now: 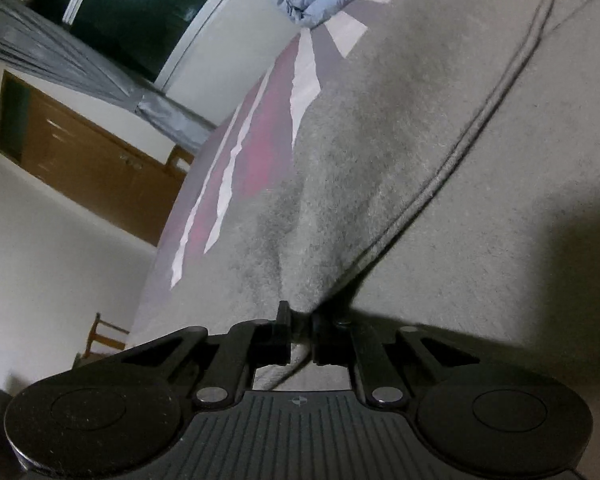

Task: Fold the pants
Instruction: 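Lift the waistband with both tools and fold it over toward the leg hems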

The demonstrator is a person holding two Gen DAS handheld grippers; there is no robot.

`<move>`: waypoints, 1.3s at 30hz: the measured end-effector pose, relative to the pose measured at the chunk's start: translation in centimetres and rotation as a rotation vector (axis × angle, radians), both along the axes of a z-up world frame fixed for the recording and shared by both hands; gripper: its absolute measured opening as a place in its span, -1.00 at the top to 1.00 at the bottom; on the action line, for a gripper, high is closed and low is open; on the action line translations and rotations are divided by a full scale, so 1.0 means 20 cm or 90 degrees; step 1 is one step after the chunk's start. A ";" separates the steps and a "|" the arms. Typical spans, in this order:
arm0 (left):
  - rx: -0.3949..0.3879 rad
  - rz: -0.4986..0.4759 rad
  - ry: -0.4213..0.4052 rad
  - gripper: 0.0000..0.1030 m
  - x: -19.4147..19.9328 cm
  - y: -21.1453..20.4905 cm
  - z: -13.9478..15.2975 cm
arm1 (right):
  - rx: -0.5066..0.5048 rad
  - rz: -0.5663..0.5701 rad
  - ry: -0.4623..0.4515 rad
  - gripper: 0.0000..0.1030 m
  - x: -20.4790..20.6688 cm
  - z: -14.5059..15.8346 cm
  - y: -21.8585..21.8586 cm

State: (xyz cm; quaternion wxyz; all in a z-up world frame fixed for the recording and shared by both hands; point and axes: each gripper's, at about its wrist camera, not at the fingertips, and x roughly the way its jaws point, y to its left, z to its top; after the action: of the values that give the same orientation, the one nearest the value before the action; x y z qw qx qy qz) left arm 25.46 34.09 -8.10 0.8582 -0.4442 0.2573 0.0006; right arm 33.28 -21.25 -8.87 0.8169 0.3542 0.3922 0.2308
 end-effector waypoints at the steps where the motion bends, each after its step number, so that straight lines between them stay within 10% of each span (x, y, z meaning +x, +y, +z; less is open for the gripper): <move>1: 0.009 -0.008 -0.007 0.63 0.00 0.01 0.02 | -0.001 0.001 -0.011 0.84 -0.01 0.03 0.00; 7: 0.056 -0.027 -0.083 0.63 -0.11 0.04 0.19 | 0.017 0.030 -0.126 0.85 -0.25 0.27 -0.04; 11: 0.124 -0.071 0.047 0.65 -0.08 0.01 0.00 | -0.079 0.057 -0.049 0.85 -0.34 0.04 0.02; 22: 0.186 -0.071 0.061 0.64 -0.07 -0.06 0.05 | -0.055 0.042 -0.062 0.85 -0.47 0.03 -0.03; 29: 0.282 -0.040 0.070 0.17 -0.21 -0.16 0.16 | -0.061 0.032 -0.054 0.46 -0.55 0.03 -0.12; 39: 0.429 -0.014 0.044 -0.21 -0.25 -0.78 0.22 | -0.022 -0.137 -0.059 0.46 -0.51 0.03 -0.67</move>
State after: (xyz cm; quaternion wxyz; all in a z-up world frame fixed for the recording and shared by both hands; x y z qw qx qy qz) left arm 20.42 18.52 -3.70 0.9474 -0.1326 0.2765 0.0913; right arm 23.06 -34.71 -8.21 0.8602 0.3695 0.3175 0.1509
